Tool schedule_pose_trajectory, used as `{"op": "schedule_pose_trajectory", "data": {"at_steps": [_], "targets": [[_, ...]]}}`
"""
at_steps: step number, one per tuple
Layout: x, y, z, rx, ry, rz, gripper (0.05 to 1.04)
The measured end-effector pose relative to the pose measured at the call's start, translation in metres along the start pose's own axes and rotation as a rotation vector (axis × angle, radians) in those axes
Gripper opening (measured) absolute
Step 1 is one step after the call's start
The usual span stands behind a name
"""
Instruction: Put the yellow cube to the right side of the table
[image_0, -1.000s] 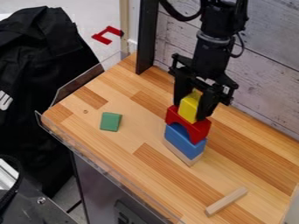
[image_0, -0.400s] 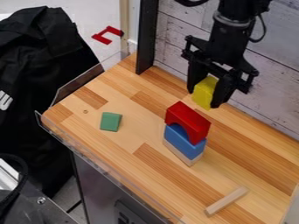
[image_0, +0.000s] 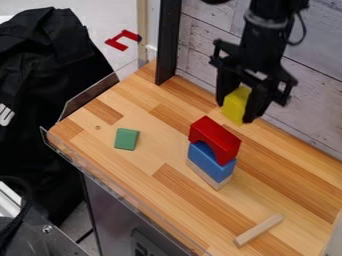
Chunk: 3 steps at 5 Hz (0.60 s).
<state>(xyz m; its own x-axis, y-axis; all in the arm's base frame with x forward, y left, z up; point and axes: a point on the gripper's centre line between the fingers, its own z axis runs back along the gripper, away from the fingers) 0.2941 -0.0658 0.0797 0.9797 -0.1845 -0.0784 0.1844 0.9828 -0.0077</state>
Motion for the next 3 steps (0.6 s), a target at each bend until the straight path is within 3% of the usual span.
{"op": "schedule_pose_trajectory", "data": {"at_steps": [2, 3], "targets": [[0.002, -0.056, -0.026, 0.024, 0.073, -0.165, 0.571], [0.002, -0.064, -0.039, 0.031, 0.105, -0.183, 0.571]]}}
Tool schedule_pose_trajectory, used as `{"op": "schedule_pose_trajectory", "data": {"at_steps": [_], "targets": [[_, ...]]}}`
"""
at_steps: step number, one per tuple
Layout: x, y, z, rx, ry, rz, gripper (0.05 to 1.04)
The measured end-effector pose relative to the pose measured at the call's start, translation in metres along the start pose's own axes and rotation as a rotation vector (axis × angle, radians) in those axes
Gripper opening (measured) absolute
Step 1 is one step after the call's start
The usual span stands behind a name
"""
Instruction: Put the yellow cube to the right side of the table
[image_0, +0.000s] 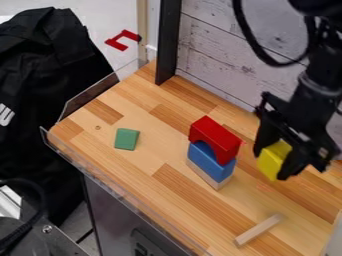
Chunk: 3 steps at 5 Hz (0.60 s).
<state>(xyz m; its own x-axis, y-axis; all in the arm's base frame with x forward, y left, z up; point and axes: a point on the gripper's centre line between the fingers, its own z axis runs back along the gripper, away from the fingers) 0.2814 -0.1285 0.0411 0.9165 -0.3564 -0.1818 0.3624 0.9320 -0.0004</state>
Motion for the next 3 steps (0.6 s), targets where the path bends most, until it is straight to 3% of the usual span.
{"op": "schedule_pose_trajectory", "data": {"at_steps": [2, 3], "targets": [[0.012, 0.004, -0.037, -0.005, -0.029, 0.042, 0.571], [0.023, 0.001, -0.048, -0.029, -0.091, 0.029, 0.571]]}}
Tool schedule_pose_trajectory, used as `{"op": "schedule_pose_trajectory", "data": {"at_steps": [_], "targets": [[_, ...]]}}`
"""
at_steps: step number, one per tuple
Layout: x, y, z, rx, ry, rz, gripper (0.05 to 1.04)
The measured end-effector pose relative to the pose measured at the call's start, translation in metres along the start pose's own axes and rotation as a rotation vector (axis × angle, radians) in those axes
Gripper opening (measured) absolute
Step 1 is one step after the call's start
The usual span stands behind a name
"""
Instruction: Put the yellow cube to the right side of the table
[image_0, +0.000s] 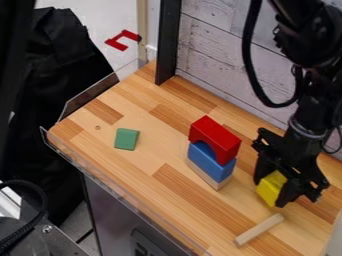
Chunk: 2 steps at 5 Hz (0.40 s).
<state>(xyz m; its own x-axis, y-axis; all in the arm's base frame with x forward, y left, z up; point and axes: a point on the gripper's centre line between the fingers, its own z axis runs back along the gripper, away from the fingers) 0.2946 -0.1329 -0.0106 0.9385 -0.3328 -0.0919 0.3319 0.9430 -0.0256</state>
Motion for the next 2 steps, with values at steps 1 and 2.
{"op": "schedule_pose_trajectory", "data": {"at_steps": [1, 2], "targets": [[0.0038, 0.0024, -0.0061, 0.018, -0.004, -0.012, 0.571], [0.0078, 0.0022, -0.0089, 0.019, 0.007, -0.012, 0.571]]}}
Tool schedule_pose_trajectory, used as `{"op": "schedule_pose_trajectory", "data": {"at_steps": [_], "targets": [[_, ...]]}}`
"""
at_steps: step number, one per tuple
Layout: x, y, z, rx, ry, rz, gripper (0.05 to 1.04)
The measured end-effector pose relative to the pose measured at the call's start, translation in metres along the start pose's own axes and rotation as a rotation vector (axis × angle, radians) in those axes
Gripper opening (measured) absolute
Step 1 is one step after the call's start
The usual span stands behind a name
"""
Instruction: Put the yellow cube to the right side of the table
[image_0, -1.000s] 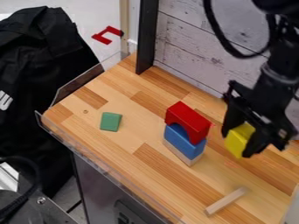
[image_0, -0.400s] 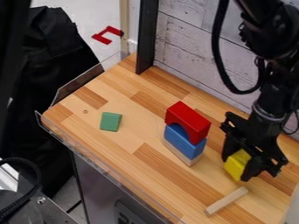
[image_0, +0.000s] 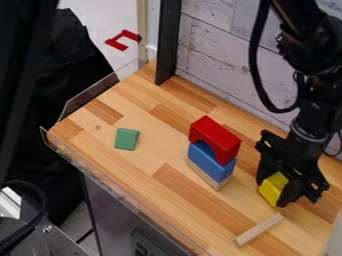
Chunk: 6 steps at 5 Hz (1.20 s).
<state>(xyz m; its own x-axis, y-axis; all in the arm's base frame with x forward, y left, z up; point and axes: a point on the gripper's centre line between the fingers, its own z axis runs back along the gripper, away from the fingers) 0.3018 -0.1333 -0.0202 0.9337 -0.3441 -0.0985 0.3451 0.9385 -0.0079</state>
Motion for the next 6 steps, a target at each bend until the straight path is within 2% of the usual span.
{"op": "schedule_pose_trajectory", "data": {"at_steps": [1, 2, 3, 4, 6], "targets": [[0.003, -0.001, 0.000, -0.005, -0.001, -0.003, 0.571], [0.003, -0.003, -0.002, -0.010, 0.024, 0.002, 0.643], [-0.001, -0.004, 0.008, -0.020, 0.029, 0.014, 0.929], [-0.007, -0.003, 0.042, -0.022, -0.042, 0.022, 1.003], [-0.017, 0.007, 0.083, -0.023, -0.104, 0.057, 1.000]]}}
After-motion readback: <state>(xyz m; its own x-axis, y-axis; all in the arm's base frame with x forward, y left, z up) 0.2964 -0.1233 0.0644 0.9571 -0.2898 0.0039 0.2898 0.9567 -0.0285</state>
